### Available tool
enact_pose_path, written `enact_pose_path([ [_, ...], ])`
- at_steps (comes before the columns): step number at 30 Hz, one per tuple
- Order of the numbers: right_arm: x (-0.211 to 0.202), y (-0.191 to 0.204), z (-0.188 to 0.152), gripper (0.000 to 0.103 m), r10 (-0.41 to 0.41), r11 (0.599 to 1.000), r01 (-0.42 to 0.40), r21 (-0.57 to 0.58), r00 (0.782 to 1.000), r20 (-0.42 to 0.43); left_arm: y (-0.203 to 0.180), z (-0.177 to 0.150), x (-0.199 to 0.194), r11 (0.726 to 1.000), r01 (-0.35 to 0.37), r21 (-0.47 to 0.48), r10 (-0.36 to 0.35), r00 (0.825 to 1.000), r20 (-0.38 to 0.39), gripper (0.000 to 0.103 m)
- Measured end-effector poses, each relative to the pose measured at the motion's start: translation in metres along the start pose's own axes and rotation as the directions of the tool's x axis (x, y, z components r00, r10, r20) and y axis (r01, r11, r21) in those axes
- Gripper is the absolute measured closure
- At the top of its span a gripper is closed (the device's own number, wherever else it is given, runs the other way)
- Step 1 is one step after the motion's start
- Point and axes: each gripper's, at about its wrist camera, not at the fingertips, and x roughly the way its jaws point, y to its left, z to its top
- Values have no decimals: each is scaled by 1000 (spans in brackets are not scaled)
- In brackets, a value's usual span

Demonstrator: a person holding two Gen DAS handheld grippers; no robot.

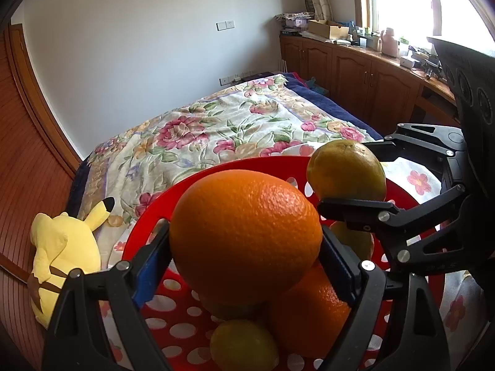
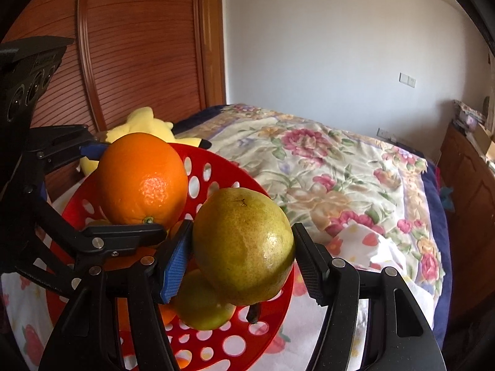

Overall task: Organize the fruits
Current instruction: 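Lift the orange and pear over the red basket and release them inside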

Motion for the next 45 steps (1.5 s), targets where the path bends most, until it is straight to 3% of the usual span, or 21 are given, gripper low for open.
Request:
enact_pose_path([
  [9,-3,-7,-3,38,39,998,-40,44,999,27,0,6,-3,1000,10,16,-11,999,31,14],
  [15,-4,-10,-3,38,41,998,-43,49,998,41,12,3,-18,998,22,-52,-17,996,88,15],
  [21,-5,-7,-4,38,30,999,-32,42,999,38,30,-13,-39,992,9,-127,11,988,157,15],
  [26,-8,0,-4,38,25,999,-26,25,999,38,43,-27,-47,986,-1,-168,29,986,165,15],
  [45,-44,48,-30,38,1,1000,-1,5,1000,-5,29,-78,-103,985,3,-170,32,978,204,15],
])
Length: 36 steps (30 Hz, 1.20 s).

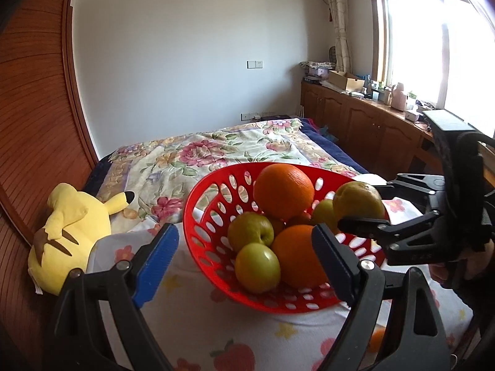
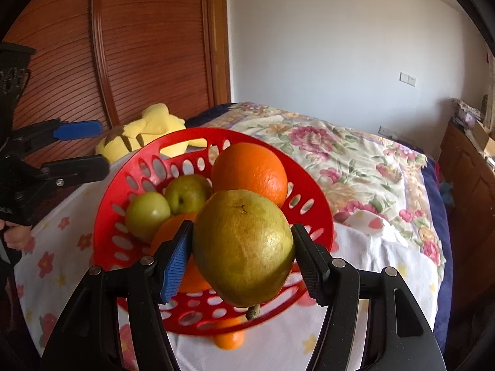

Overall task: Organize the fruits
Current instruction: 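Lift the orange and pear over the red basket and release them inside, then lower both open tools toward the two small tangerines on the sheet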

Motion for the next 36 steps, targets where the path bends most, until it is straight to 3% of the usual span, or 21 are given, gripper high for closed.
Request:
enact_pose_path([
  [8,-14,14,-8,37,-10,1000,9,23,999,37,-9,-19,-29,999,37,-34,-37,999,15,15],
  [24,-72,46,-45,35,-66,996,61,65,994,84,-34,-48,-76,1000,9,-24,-7,998,58,15],
  [36,-88,38,-77,35,-115,984,99,150,988,101,-43,-75,-64,1000,-1,-15,2,999,37,16],
])
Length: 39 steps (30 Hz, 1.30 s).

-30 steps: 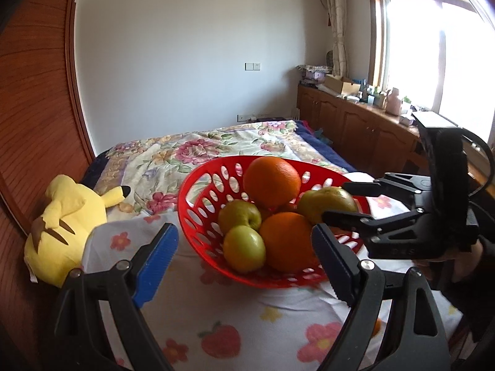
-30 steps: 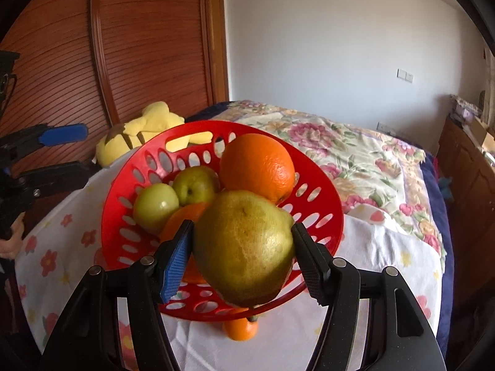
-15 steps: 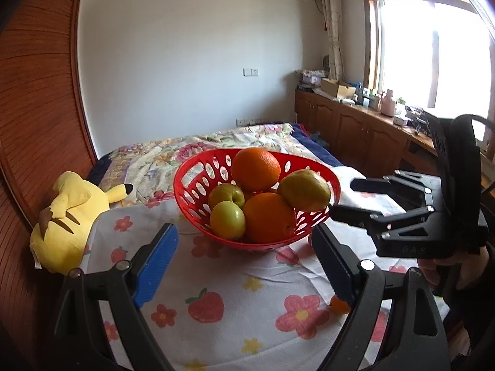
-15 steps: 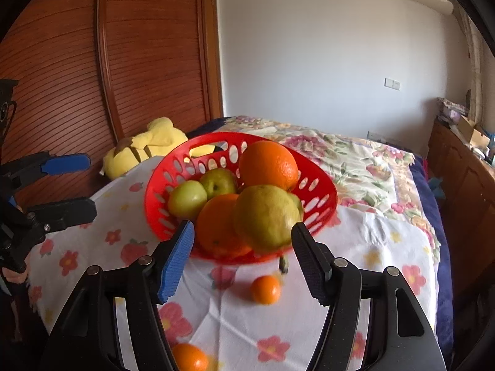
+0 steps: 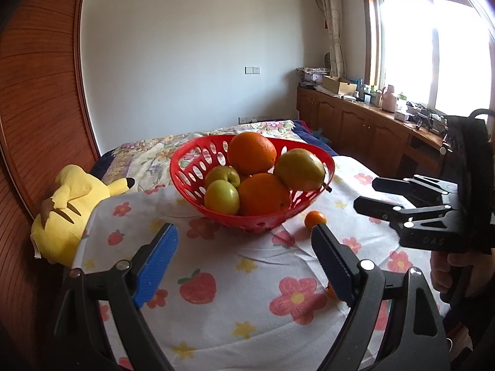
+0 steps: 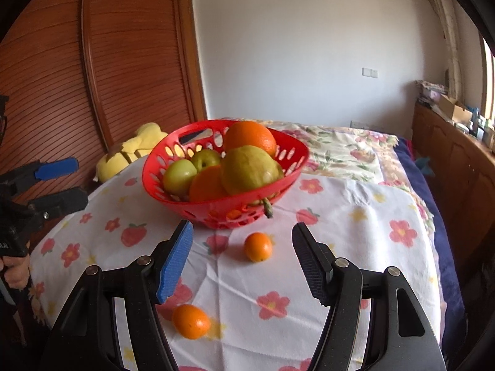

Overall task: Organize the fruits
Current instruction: 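Lower both open tools toward the two small tangerines on the sheet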

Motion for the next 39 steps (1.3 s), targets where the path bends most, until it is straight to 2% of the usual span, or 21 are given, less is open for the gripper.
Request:
enact_pose_path([
  [13,-8,-8,-17,35,-14,999,14,29,1000,-6,-19,-19,23,999,54,-6,-54,997,-61,18],
  [19,-7,-11,-25,35,-26,999,26,34,999,-23,-38,-28,39,995,96,28,-92,990,-109,30],
  [21,-5,-12,-27,35,-29,999,30,32,999,-32,-44,-32,45,991,131,27,-126,982,-139,36],
  [32,-3,-13,-30,36,-27,999,29,29,998,-50,-78,-45,59,968,247,33,-233,945,-230,38],
  [37,0,-12,-32,36,-23,999,25,23,998,-64,-87,-51,70,963,268,27,-250,927,-280,38],
  [39,1,-12,-33,36,-21,999,23,24,997,-68,-87,-53,72,961,276,17,-259,921,-292,42],
])
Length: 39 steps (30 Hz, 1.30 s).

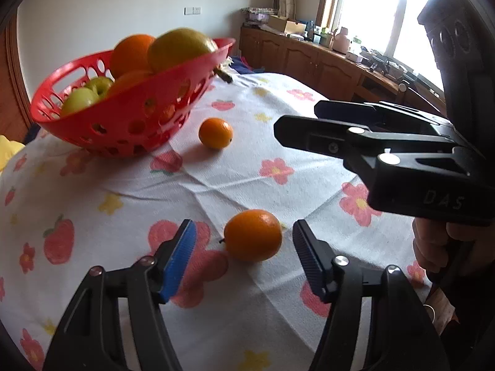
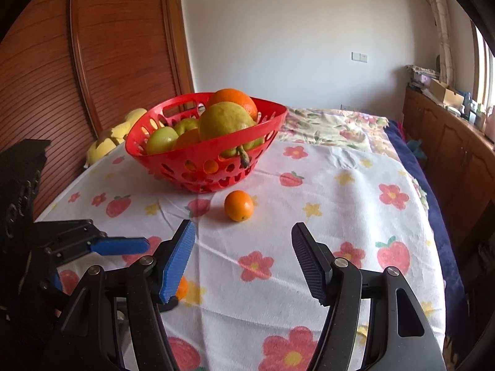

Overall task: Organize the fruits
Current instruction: 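Lower both open tools toward the two small tangerines on the sheet, then grasp a small tangerine with the right tool while the left tool grasps the other tangerine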

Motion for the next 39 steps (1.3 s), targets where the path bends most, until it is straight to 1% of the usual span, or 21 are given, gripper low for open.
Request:
enact_pose_path([
  [1,0,0,-1,36,1,1000,-1,0,1000,-2,0,0,1,1000,4,-3,-4,1000,-3,44],
  [2,1,0,-1,36,2,1000,-2,0,1000,-4,0,-1,1,1000,11,-6,-11,1000,-8,49],
  [3,1,-1,-2,36,3,1000,-3,0,1000,-6,0,-1,1,1000,16,-8,-16,1000,-11,57],
  [5,3,-1,-3,36,5,1000,-5,-2,1000,-11,0,-2,0,999,38,-13,-38,999,-12,64],
  [8,6,0,-3,36,15,1000,-16,-3,1000,-22,5,-2,-6,1000,7,-11,-7,1000,4,64],
  [11,12,0,-2,36,23,1000,-23,-13,999,-41,17,-1,-14,999,-13,-34,14,1000,25,64],
  [15,20,4,1,37,28,999,-30,-31,998,-61,35,1,-22,997,-59,-56,63,997,55,64],
  [23,45,1,17,44,35,998,-40,-45,994,-99,59,-5,-28,986,-139,-92,147,985,88,64],
  [27,62,0,25,46,11,998,-19,-68,992,-124,63,-5,-27,983,-158,-90,165,982,86,64],
  [33,80,2,33,49,9,997,-22,-80,988,-153,64,-3,-28,984,-154,-92,162,983,91,64],
  [39,98,4,32,53,-3,995,-16,-94,981,-192,66,-4,-30,983,-157,-99,166,982,92,64],
])
